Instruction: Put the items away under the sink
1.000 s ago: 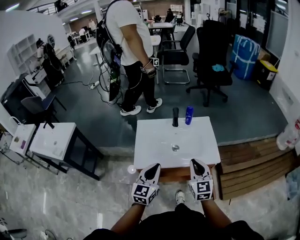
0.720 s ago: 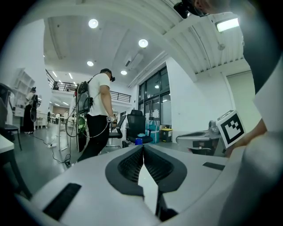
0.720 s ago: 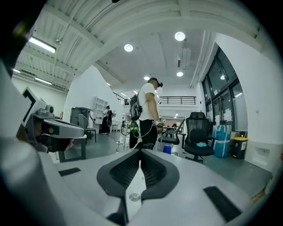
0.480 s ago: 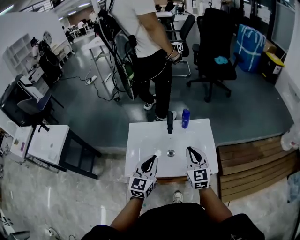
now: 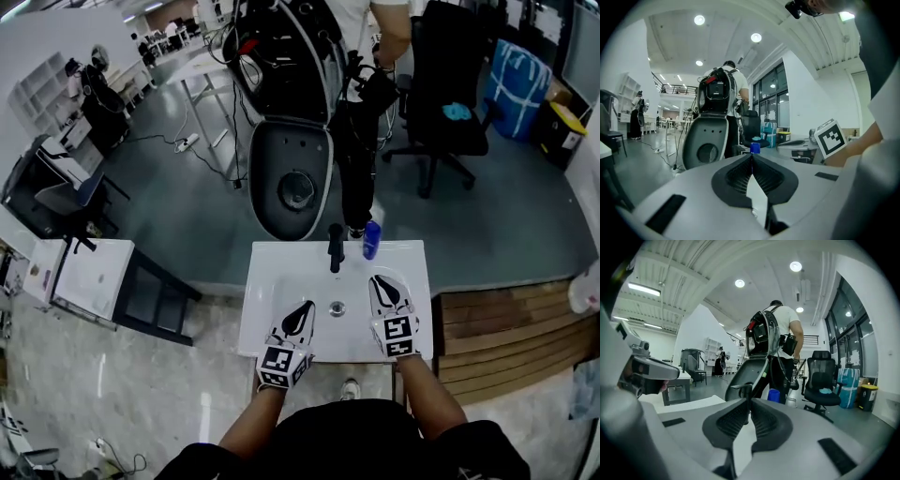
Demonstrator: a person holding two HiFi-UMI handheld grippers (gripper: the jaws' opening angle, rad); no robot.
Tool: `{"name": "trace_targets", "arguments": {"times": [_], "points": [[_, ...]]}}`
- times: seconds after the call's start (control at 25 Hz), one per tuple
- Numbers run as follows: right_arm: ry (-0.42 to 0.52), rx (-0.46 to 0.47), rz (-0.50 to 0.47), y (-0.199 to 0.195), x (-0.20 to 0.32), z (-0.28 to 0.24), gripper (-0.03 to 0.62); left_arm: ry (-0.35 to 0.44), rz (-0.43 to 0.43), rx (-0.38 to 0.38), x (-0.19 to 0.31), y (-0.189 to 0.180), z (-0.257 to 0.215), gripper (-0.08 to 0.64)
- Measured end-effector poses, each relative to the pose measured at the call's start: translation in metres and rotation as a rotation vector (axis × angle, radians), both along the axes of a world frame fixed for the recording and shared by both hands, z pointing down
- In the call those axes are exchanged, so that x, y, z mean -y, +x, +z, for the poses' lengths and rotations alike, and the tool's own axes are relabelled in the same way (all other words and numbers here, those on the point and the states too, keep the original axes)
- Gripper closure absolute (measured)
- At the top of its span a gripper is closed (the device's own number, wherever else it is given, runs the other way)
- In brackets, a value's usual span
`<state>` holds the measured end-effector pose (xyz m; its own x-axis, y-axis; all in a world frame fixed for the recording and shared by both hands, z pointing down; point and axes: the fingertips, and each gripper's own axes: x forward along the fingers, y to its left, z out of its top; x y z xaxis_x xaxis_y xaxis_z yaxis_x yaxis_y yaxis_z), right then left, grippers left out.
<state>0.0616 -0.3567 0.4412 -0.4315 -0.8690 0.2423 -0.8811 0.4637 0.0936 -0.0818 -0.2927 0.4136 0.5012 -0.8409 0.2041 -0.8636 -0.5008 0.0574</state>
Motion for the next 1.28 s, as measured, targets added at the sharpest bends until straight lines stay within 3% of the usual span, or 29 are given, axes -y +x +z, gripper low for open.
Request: {"name": "trace_targets", "arguments": {"times": [0.2, 0.6, 0.96, 1.08, 1.28], "points": [[0.007, -0.023, -0.014, 0.008, 0.031, 0.012, 0.551, -0.02, -0.023, 0.012, 0.01, 0.007, 0.012, 0.538], [-0.044, -0.067, -0.001, 0.01, 0.1, 0.046, 0.321, -0.04, -0.043, 0.033, 0.029, -0.002, 0.023, 0.538], [-0.106, -0.026, 0.022, 0.019, 0.149, 0.072, 0.291, -0.052, -0.062, 0.039, 0.033, -0.002, 0.03, 0.538], [-0.106, -0.029, 0.032, 0.017, 0.16, 0.075, 0.326, -0.059, -0.067, 0.046, 0.035, -0.004, 0.033, 0.538], [-0.134, -0.032, 0.028, 0.013, 0.168, 0.084, 0.33, -0.054, -0.068, 0.029, 0.037, -0.004, 0.032, 0.538]]}}
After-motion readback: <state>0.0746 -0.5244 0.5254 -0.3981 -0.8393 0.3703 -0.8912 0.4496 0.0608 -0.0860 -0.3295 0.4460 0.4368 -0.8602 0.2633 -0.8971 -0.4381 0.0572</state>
